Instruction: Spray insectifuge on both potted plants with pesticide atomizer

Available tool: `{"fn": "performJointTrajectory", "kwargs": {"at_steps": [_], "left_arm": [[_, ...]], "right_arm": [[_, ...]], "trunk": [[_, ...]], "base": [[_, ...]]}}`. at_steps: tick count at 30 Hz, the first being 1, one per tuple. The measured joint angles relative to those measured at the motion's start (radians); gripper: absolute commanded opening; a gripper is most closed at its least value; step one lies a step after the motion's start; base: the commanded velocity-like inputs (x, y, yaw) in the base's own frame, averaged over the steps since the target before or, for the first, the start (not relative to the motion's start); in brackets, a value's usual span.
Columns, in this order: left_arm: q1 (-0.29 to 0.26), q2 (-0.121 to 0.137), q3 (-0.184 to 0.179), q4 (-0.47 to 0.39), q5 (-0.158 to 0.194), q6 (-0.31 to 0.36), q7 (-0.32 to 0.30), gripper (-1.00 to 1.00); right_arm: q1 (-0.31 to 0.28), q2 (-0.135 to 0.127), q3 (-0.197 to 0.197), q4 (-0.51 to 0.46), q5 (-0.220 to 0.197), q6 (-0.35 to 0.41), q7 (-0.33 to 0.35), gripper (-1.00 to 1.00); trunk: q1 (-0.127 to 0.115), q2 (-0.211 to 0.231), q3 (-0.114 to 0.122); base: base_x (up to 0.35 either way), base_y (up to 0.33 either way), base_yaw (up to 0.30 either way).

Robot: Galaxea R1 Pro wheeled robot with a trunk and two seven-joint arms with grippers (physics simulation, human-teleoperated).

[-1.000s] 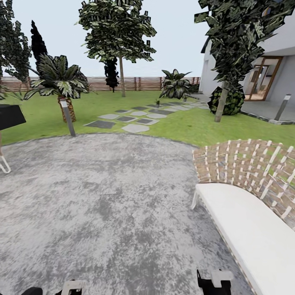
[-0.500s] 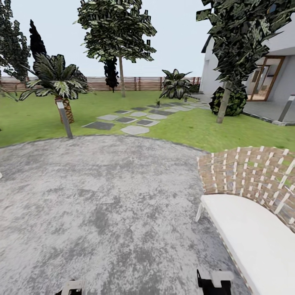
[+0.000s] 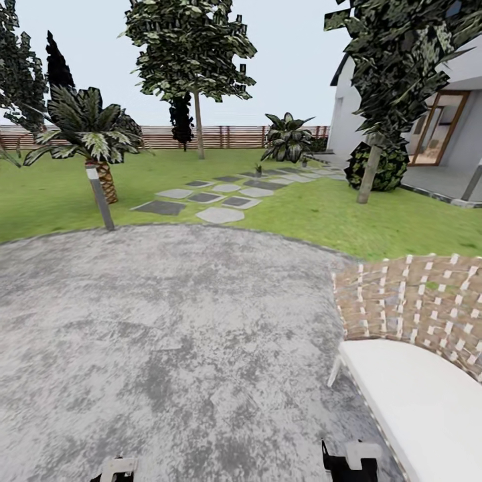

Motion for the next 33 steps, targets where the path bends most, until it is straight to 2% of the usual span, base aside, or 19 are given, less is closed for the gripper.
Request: {"fn": "performJointTrajectory", "kwargs": {"at_steps": [14, 33], "left_arm": [[0.000, 0.000, 0.000, 0.000, 0.000, -0.001, 0.000, -1.00], [0.000, 0.000, 0.001, 0.000, 0.000, 0.000, 0.000, -1.00]], "right_arm": [[0.000, 0.000, 0.001, 0.000, 0.000, 0.000, 0.000, 1.00], [0.000, 0.000, 0.001, 0.001, 0.000, 0.000, 0.000, 1.00]], "trunk": [[0.000, 0.000, 0.000], [0.000, 0.000, 0.000]], "base": [[0.340, 0.000, 0.175], [0.340, 0.000, 0.007]]}}
